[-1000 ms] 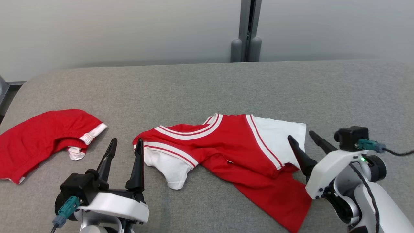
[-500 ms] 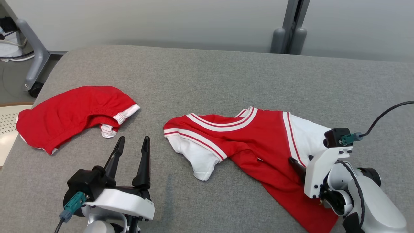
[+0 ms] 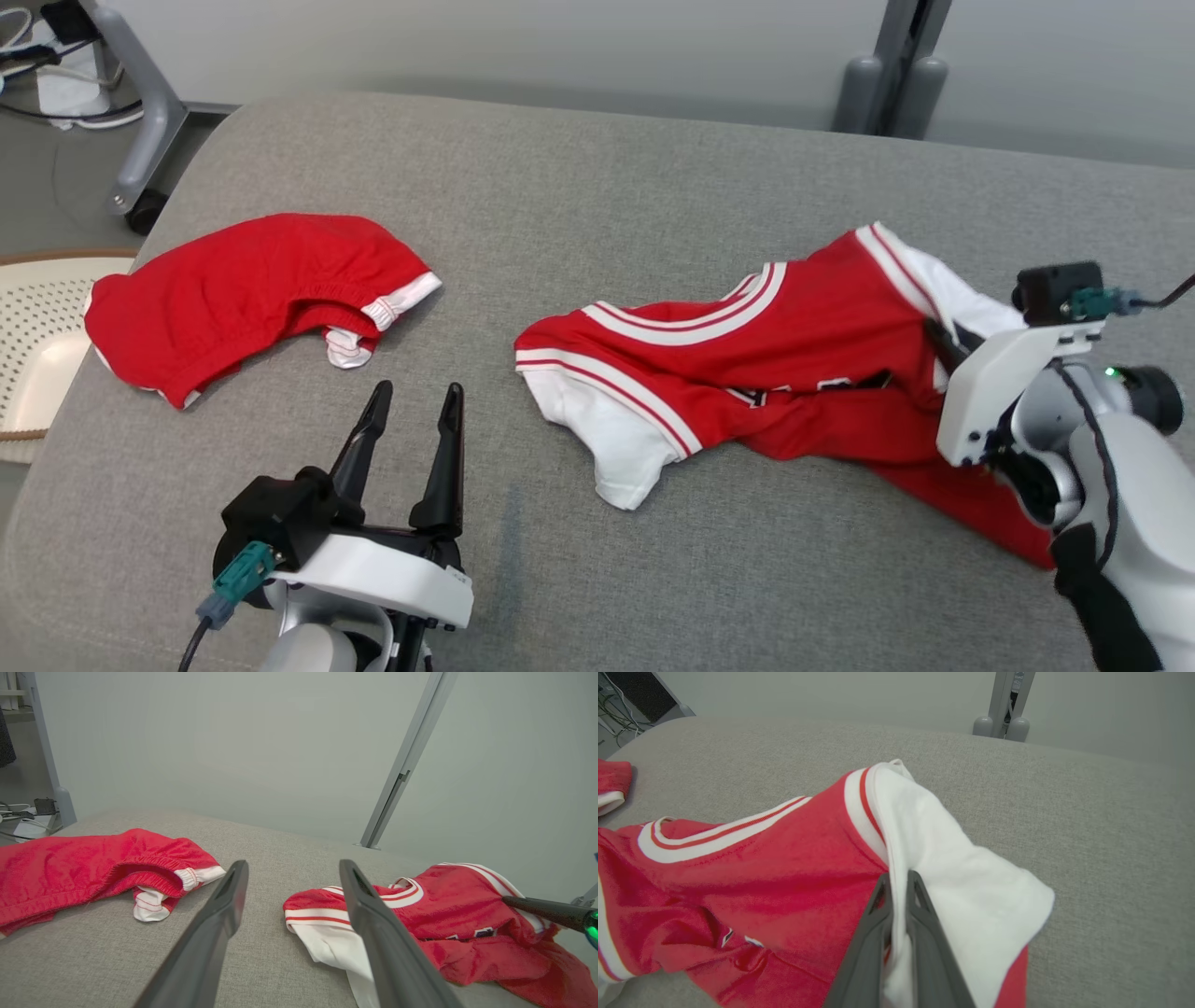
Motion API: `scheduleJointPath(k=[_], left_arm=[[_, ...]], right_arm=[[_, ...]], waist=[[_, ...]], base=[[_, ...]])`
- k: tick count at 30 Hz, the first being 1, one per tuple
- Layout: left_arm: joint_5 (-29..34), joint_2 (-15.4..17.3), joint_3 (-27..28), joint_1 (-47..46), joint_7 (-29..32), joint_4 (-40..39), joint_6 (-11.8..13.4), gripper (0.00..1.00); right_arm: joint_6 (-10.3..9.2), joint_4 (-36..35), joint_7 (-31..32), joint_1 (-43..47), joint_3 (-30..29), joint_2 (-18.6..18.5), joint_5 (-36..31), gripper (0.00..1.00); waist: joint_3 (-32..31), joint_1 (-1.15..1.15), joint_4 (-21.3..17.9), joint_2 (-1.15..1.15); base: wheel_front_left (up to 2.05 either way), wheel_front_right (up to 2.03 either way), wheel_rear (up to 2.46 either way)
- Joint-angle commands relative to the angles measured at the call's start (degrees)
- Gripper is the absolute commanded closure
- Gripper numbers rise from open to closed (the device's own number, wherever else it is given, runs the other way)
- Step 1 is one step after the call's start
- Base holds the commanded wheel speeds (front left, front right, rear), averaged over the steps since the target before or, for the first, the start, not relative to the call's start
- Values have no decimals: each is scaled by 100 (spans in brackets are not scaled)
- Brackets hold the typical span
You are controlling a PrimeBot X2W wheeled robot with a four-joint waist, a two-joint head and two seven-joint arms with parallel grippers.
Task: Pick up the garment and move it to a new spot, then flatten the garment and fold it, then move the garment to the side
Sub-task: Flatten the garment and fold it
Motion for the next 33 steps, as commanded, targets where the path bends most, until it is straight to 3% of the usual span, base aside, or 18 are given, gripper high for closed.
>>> scheduleJointPath(k=[1, 3, 5, 7, 12, 13, 14, 21, 28, 33], left_arm=[[-20, 6, -10, -90, -24, 14, -13, 0], [-48, -22, -78, -161, -52, 41, -53, 0], [-74, -57, -153, -216, -83, 87, -70, 0], [-125, -83, -215, -294, -112, 131, -93, 0], [-190, -120, -355, -455, -199, 256, -111, 0], [-203, -124, -369, -486, -207, 283, -112, 0], [-216, -128, -385, -511, -229, 309, -113, 0], [-231, -85, -385, -539, -282, 452, -77, 0], [-216, 111, -293, -381, -191, 367, 31, 0], [-233, 267, -194, -275, -83, 180, 140, 0]], right_arm=[[-1, -26, 13, -105, -16, -56, 15, 100], [-1, -54, 93, -369, -70, -182, 17, 93], [-1, -26, 174, -647, -119, -317, 0, 93], [-1, 61, 247, -928, -153, -436, 37, 100], [-1, 496, 287, -1515, -161, -668, 109, 96], [-1, 603, 246, -1594, -156, -672, 125, 55], [-1, 719, 200, -1656, -156, -663, 164, 0], [-1, 1119, -461, -1648, 46, -457, 425, 0], [-1, 704, -1288, -1126, 403, -353, 859, 0], [0, 295, -1516, -553, 449, -393, 1123, 0]], waist=[[138, 0, 140, 0], [275, 0, 277, 0], [411, 0, 411, 0], [543, 0, 540, 0], [765, 0, 763, 0], [780, 0, 782, 0], [785, 0, 795, 0], [558, 0, 550, 0], [122, 0, -42, 0], [-77, 0, -414, 0]], base=[[0, 0, 0], [0, 0, 0], [0, 0, 0], [0, 0, 0], [0, 0, 0], [0, 0, 0], [0, 0, 0], [0, 0, 0], [0, 0, 0], [0, 0, 0]])
